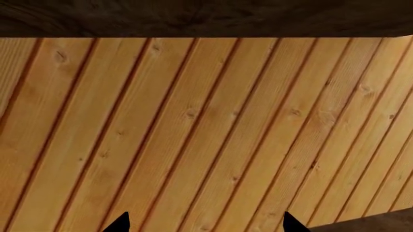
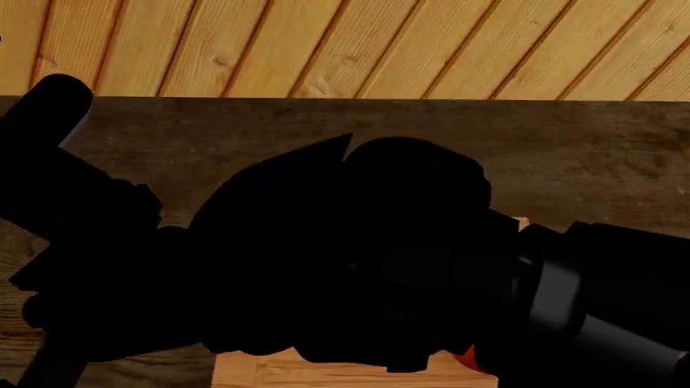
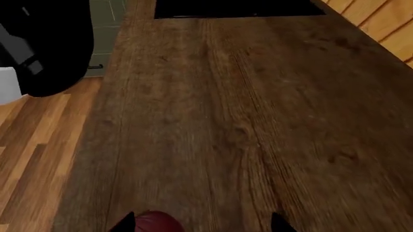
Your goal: Place the avocado, onion, tomato and bell pepper on the cutting board.
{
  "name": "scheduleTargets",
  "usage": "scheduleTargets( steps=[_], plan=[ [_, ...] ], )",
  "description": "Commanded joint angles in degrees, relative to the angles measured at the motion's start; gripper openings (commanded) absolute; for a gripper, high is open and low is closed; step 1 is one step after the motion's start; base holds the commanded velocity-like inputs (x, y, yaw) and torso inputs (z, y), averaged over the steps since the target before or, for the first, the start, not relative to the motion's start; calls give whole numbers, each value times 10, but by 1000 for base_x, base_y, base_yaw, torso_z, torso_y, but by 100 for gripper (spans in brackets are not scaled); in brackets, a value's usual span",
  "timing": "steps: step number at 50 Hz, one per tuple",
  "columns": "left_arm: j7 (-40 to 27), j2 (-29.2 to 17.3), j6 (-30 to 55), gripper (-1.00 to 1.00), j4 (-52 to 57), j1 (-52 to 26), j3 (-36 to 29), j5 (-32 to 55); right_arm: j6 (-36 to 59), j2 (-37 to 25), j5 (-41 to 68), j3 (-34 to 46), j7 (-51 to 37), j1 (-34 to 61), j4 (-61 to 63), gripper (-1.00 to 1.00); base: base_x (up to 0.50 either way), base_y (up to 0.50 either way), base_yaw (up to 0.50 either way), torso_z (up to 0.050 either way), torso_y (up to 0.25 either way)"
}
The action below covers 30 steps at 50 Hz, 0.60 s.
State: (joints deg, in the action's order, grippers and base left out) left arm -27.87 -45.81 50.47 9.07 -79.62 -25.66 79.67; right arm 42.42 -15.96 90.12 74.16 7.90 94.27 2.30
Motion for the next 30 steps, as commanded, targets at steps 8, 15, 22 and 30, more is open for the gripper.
scheduleTargets(
  steps=[8,15,22,30],
  plan=[
    [7,-1,-7,100,-10,-2,1,-9,13,38,14,6,26,7,-6,100,0,0,0,0,0],
    [4,-6,-9,100,-6,3,4,-8,13,49,27,5,30,1,-4,100,0,0,0,0,0],
    [5,-9,-14,100,-6,9,4,-10,5,52,29,8,33,-19,-7,100,0,0,0,0,0],
    [10,-7,-18,100,-10,13,3,-15,12,55,30,22,27,-31,-4,100,0,0,0,0,0]
  ],
)
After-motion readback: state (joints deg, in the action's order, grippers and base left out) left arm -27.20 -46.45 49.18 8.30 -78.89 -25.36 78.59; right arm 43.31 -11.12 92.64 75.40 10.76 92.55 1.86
